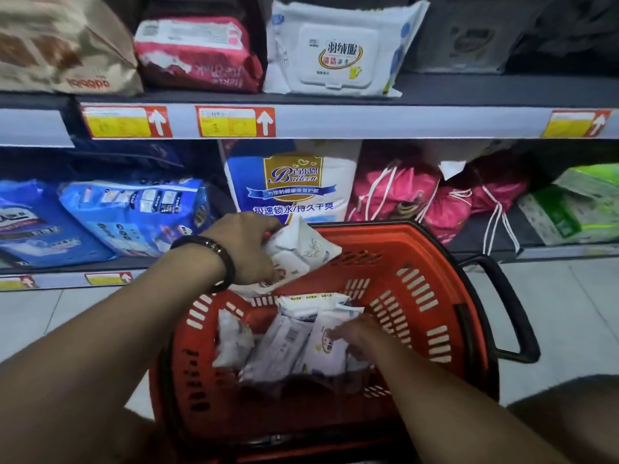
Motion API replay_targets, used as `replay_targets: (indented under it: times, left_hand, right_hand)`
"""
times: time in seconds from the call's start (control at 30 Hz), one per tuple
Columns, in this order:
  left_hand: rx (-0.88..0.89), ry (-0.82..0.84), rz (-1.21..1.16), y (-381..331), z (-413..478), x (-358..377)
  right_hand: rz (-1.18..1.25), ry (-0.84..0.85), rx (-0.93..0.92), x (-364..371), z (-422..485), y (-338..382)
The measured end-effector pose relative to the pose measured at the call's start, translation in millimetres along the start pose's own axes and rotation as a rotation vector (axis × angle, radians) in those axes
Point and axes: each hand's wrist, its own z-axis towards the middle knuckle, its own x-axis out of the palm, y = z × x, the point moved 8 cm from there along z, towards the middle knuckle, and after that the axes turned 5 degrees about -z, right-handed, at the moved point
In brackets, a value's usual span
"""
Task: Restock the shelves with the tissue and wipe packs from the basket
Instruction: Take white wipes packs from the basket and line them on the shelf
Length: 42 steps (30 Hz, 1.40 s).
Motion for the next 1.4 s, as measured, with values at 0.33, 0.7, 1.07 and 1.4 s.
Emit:
replay_targets:
  times: [0.33,0.7,1.07,1.4]
  left_hand:
    - [-0.079,0.028,-0.126,-5.6,6.2,-8.3]
    - [-0.190,-0.100,-0.402,18.6,-17.8,-47.7]
    - [-0.107,-0.049,-1.473,-41.2,-61.0,-24.1]
    - [-0.038,-0.170,-1.523,-58.7,-65.6,-20.6]
  right_hand:
    - [-0.018,0.024,-0.174,21.3,35.8,0.2]
    - [-0.455,0.004,-0.855,-138.7,-178.7,162.9]
    - [0.136,-0.207,-1.207,-208.9,-287.0,176.4]
    - [-0.085,-0.555,-1.170,-211.1,-302.5,192.3]
